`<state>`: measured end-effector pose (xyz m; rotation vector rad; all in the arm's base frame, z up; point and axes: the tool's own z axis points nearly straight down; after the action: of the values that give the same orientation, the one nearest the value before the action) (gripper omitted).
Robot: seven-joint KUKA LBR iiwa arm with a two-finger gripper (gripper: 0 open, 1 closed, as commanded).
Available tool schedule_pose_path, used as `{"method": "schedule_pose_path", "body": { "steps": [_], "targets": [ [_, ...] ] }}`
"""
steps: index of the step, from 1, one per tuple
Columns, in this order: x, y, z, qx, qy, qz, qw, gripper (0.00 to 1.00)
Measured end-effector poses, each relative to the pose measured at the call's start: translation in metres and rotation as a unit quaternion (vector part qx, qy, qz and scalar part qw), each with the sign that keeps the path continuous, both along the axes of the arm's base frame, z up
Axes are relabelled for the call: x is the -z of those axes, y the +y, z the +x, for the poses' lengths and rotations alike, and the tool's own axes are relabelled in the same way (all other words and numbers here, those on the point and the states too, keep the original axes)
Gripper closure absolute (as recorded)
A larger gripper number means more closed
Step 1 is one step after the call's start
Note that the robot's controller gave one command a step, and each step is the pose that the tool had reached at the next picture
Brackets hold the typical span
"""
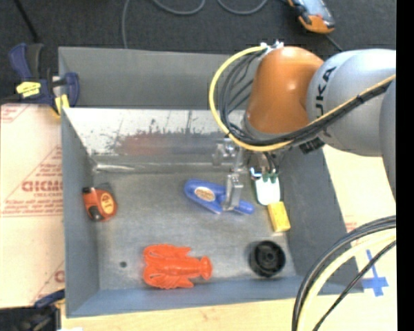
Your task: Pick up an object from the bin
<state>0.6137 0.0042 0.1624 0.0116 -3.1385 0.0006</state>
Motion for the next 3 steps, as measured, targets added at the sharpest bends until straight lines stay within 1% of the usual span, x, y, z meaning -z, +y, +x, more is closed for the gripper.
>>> {"method": "schedule_pose_path", "body": {
  "steps": [1,2,3],
  "targets": [
    [-0.005,0.000,0.001,0.000,-0.0038,0.000,1.0000,0.00],
    [0.049,-0.006,-0.004,0.052,-0.0053,0.001,0.9986,0.00],
    [0.075,-0.009,-0.007,0.074,-0.0016,0.000,0.9973,0.00]
  ]
}}
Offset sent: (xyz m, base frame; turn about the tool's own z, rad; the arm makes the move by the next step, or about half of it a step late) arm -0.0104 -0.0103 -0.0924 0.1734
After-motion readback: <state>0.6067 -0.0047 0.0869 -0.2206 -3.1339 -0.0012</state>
